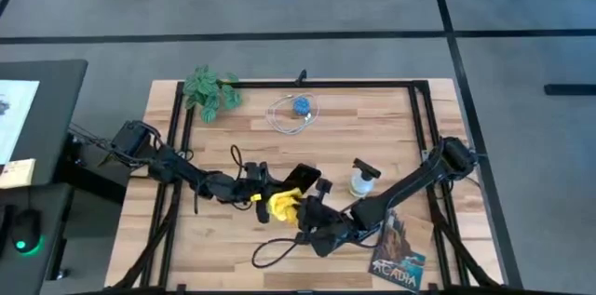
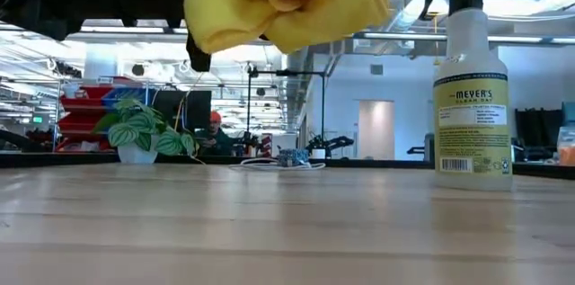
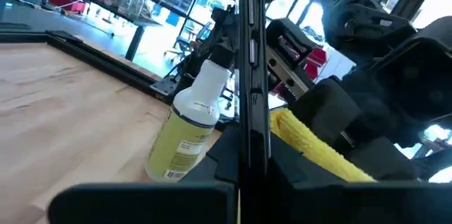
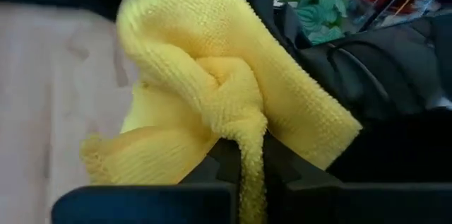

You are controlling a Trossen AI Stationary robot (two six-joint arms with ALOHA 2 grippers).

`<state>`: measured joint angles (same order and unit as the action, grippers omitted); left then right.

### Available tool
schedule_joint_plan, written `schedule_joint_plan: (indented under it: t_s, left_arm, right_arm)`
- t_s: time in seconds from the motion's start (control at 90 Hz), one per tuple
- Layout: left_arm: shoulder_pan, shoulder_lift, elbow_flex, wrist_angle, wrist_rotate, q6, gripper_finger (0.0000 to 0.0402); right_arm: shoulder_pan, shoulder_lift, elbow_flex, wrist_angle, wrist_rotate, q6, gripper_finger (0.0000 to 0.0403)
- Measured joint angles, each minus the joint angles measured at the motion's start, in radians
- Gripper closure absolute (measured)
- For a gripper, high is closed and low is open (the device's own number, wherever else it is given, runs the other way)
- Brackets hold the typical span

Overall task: Apply microfiber cloth
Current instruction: Wipe the back of the cellphone using a microfiber cloth

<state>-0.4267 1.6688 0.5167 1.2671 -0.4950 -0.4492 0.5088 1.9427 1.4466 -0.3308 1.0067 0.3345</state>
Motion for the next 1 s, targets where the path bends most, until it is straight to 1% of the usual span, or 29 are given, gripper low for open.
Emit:
schedule_joint_plan:
  t_s: [0.133,0.244,0.333,0.411,0.567,0.711,0.844,0.922,1.0]
  left_arm:
    - [-0.006,0.000,0.000,0.003,-0.002,-0.003,0.0397]
    - [-0.007,-0.001,0.001,0.019,0.003,-0.004,0.0397]
    - [-0.009,-0.002,0.002,0.030,0.004,-0.004,0.0397]
    - [-0.009,-0.002,0.002,0.026,0.004,0.011,0.0397]
    - [-0.011,0.000,-0.002,0.006,0.010,0.027,0.0397]
    - [-0.010,0.001,-0.002,0.007,0.027,0.031,0.0397]
    - [-0.010,0.001,-0.002,0.007,0.027,0.024,0.0397]
    - [-0.011,0.000,-0.001,0.010,0.018,0.025,0.0397]
    - [-0.012,0.000,0.000,0.008,0.018,0.025,0.0397]
  right_arm:
    - [0.022,-0.029,-0.002,-0.110,0.099,0.047,0.0402]
    - [0.031,-0.069,-0.003,-0.146,0.158,0.050,0.0402]
    - [0.032,-0.087,-0.004,-0.144,0.164,0.050,0.0402]
    - [0.032,-0.081,-0.004,-0.140,0.143,0.050,0.0402]
    - [0.032,-0.014,-0.004,-0.023,0.086,0.031,0.0402]
    - [0.028,0.059,-0.004,0.178,0.042,-0.076,0.0402]
    - [0.007,0.087,-0.005,0.329,0.020,-0.185,0.0402]
    - [-0.005,0.088,-0.006,0.362,0.012,-0.224,0.0402]
    - [-0.009,0.088,-0.006,0.345,0.005,-0.214,0.0402]
